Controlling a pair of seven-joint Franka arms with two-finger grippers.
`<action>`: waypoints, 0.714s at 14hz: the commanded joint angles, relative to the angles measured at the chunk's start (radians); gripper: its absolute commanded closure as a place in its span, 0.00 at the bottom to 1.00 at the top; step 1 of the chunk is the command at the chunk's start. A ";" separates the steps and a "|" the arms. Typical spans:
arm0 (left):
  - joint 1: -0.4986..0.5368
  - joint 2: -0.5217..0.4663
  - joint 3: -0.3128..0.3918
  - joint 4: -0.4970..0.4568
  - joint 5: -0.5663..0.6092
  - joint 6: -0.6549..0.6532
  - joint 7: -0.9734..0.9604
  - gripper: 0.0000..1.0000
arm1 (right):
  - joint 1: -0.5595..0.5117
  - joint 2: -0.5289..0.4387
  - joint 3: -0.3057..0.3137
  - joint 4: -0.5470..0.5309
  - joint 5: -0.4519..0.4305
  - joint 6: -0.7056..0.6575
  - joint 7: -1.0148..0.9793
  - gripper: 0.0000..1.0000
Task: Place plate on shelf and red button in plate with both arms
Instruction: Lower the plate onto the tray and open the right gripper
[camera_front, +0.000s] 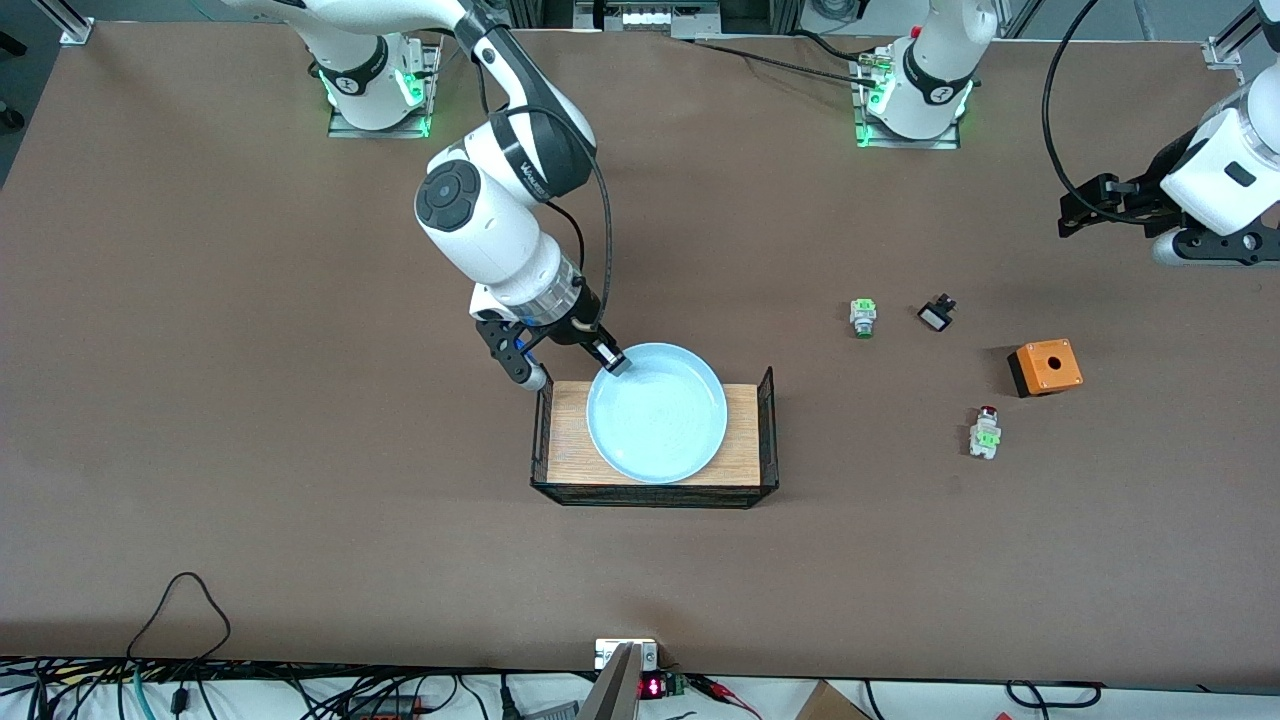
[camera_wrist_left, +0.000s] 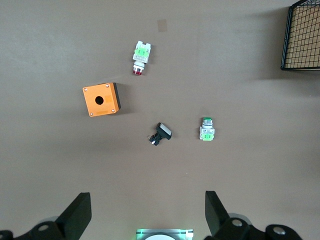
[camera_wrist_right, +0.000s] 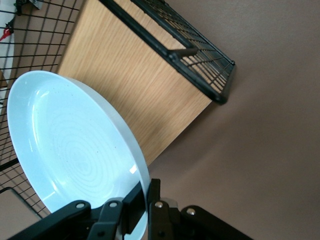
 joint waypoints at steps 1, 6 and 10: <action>0.005 0.014 -0.005 0.029 0.024 -0.018 0.021 0.00 | 0.023 0.009 -0.026 0.002 -0.013 0.001 -0.017 1.00; 0.006 0.014 -0.005 0.029 0.024 -0.018 0.021 0.00 | 0.025 -0.003 -0.043 -0.044 -0.014 -0.002 -0.063 1.00; 0.004 0.014 -0.005 0.029 0.024 -0.018 0.021 0.00 | 0.046 0.003 -0.043 -0.047 -0.011 -0.001 -0.045 1.00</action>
